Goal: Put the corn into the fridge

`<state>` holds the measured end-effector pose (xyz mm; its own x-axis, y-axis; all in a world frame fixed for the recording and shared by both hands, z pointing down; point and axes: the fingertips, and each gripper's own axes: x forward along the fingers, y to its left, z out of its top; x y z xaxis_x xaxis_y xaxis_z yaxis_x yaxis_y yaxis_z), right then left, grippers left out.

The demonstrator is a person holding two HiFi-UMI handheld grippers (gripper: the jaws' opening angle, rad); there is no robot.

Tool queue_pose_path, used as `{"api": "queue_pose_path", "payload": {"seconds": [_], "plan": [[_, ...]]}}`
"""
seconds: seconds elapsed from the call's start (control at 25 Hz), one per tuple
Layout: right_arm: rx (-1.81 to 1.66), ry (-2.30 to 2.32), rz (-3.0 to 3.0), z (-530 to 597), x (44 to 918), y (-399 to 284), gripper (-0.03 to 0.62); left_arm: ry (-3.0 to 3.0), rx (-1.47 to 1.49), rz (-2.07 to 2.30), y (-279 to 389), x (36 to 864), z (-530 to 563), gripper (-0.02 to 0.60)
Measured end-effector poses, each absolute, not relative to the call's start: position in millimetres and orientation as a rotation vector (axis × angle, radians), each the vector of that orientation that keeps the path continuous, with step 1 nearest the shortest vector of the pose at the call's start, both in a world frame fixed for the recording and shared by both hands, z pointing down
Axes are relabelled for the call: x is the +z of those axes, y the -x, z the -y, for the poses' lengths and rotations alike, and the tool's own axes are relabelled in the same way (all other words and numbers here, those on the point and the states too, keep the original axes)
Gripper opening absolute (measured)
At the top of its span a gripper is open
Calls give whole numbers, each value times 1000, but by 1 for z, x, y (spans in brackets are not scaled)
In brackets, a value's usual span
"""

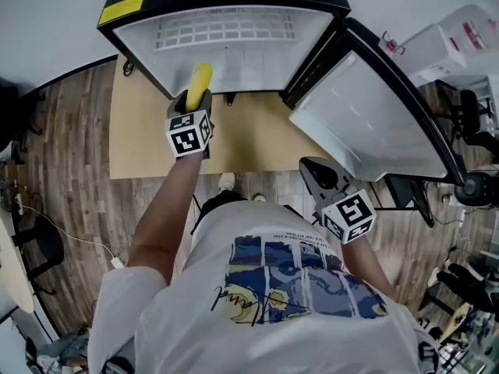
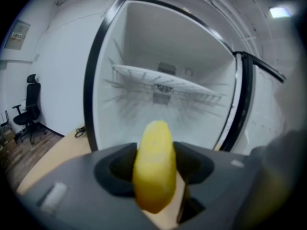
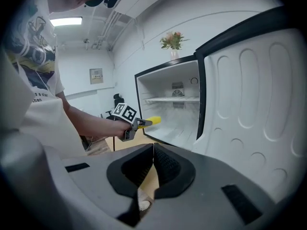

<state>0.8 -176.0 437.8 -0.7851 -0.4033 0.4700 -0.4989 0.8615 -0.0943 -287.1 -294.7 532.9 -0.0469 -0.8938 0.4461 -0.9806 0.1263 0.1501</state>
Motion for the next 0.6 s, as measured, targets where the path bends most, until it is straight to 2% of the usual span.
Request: {"api": "queue_pose_path", "payload": {"seconds": [0.6], "plan": [[404,-1061,2396,184,438,-17,12,-1774,429,1951,330,607,419,241]]}}
